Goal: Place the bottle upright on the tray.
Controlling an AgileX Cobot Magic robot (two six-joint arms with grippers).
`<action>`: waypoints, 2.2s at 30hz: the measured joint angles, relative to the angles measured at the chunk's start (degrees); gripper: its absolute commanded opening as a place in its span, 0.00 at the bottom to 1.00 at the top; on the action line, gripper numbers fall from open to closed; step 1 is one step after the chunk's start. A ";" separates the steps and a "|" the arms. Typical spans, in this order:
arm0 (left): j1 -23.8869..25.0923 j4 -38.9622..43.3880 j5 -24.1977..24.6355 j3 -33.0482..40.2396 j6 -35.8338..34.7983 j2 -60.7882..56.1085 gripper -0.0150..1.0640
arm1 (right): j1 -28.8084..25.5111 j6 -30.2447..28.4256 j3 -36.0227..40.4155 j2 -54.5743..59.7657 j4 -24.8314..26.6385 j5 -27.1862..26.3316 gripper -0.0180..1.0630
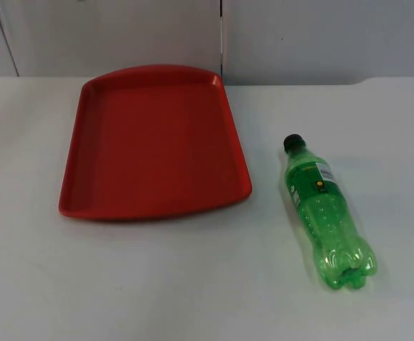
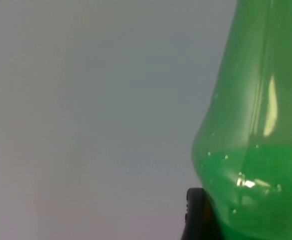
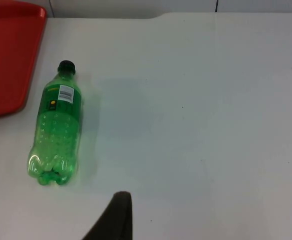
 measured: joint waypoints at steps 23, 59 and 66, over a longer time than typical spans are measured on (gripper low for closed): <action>0.00 5.35 -28.62 -0.14 8.39 22.06 0.01 | 0.00 0.00 0.00 0.00 0.00 0.00 0.99; 0.00 7.24 -34.55 -0.27 11.72 31.12 0.66 | 0.00 -0.10 0.00 0.00 0.00 0.00 0.99; 0.00 7.37 -34.65 -0.27 11.72 31.12 0.73 | 0.00 -0.10 0.00 0.00 0.00 0.00 0.99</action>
